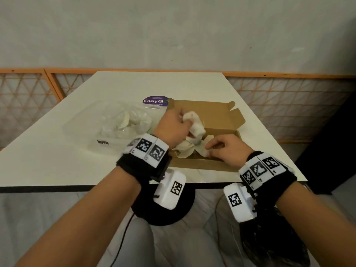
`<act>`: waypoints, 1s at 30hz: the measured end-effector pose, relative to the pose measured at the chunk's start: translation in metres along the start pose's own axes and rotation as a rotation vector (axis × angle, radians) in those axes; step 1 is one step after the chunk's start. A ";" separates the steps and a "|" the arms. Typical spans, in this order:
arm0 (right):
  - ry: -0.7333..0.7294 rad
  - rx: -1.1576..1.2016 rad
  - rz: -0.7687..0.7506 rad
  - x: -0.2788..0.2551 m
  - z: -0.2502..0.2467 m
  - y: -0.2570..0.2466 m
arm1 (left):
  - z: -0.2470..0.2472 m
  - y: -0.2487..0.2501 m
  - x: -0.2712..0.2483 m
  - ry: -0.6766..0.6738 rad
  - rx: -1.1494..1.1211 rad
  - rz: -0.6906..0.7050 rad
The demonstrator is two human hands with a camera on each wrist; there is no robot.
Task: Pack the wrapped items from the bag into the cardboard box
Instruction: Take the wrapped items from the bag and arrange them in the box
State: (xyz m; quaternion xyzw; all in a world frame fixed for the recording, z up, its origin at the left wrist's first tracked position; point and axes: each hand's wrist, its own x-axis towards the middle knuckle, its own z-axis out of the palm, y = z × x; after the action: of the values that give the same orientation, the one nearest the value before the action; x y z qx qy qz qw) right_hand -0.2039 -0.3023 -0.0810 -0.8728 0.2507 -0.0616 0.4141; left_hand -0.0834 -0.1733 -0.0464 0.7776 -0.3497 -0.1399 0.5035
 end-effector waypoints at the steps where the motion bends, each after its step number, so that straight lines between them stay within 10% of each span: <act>1: 0.049 0.004 -0.008 -0.002 -0.002 0.002 | 0.008 -0.009 -0.002 -0.020 0.002 -0.061; 9: 0.288 0.138 0.023 -0.002 -0.003 0.001 | 0.025 -0.024 -0.001 0.017 -0.084 -0.141; 17: 0.080 -0.236 0.182 0.003 0.014 -0.010 | 0.028 -0.034 -0.001 0.136 -0.340 -0.130; 26: 0.239 0.690 -0.002 -0.002 0.007 -0.005 | 0.015 -0.027 0.002 0.058 -0.988 -0.395; 30: 0.269 0.702 0.025 0.000 0.006 -0.006 | 0.014 -0.029 0.002 -0.004 -0.991 -0.353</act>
State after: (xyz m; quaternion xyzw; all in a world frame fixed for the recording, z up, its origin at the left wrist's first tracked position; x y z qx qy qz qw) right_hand -0.1997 -0.2947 -0.0807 -0.6589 0.2770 -0.2530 0.6520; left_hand -0.0775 -0.1770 -0.0781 0.4928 -0.1062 -0.3730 0.7790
